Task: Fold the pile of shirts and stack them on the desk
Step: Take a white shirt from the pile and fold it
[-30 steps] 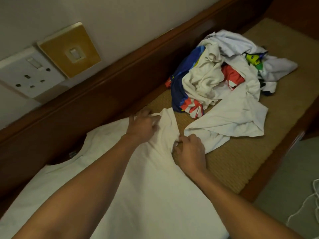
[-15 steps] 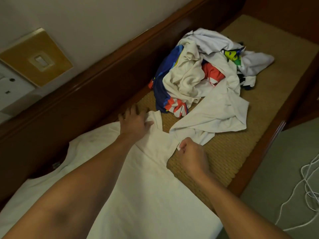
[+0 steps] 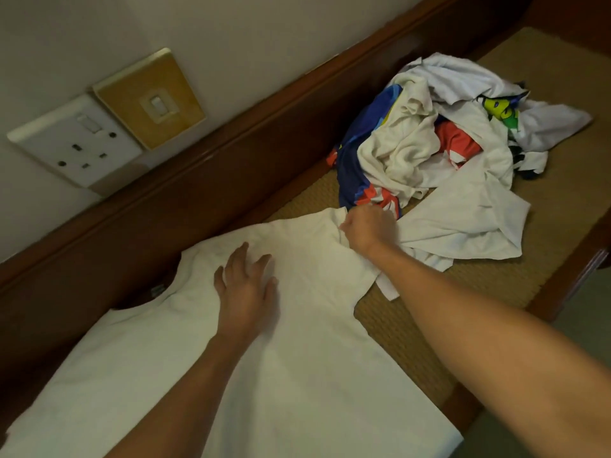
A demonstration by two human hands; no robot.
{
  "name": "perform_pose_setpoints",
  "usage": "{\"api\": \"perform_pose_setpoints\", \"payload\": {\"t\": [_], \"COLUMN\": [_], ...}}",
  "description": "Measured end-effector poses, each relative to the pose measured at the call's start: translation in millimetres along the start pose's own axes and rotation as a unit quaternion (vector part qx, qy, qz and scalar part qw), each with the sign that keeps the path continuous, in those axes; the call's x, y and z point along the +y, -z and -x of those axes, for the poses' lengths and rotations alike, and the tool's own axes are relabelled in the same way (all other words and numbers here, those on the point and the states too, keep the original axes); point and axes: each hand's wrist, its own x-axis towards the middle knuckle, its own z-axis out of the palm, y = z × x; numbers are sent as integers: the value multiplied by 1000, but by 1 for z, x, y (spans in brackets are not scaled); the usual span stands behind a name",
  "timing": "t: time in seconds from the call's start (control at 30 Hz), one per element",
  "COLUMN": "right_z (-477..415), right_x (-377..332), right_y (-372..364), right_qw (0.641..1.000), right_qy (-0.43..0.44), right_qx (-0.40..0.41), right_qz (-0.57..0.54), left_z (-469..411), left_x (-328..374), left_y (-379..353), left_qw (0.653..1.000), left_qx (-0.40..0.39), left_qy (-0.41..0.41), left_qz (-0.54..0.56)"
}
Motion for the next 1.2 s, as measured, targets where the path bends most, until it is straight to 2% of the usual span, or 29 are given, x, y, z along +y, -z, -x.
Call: {"api": "perform_pose_setpoints", "payload": {"t": [0.1, 0.23, 0.33, 0.53, 0.6, 0.7, 0.77, 0.87, 0.97, 1.1, 1.2], "right_z": [-14, -8, -4, -17, -16, 4, 30, 78, 132, 204, 249], "right_x": [4, -5, -11, -9, -17, -47, -78, -133, -188, -250, -288], "right_y": [11, -1, -13, 21, 27, 23, 13, -10, -38, -76, -101], "right_qw": [999, 999, 998, 996, 995, 988, 973, 941, 901, 840, 799], "right_qy": [8, 1, 23, 52, 79, 152, 212, 305, 382, 473, 530], "right_qx": [35, -47, -62, 72, 55, -29, -95, -144, -205, -265, -281], "right_qz": [-28, 13, -14, 30, 6, -1, -5, -16, -2, 19, 39], "left_z": [30, 57, 73, 121, 143, 184, 214, 259, 300, 347, 375], "left_x": [-26, -45, -49, -78, -90, -110, -125, -145, -161, -174, -190], "left_y": [7, 10, 9, 13, 15, 20, 24, 32, 44, 58, 57], "left_qw": [1000, 999, 997, 994, 991, 983, 974, 955, 928, 854, 801], "left_qx": [-10, -22, -27, -37, -39, -33, -39, -40, 3, 65, 96], "left_qy": [18, 48, 75, 100, 127, 180, 223, 292, 372, 516, 590], "left_qz": [-6, 2, 19, 4, -5, -9, -12, -21, -13, 12, 44]}}
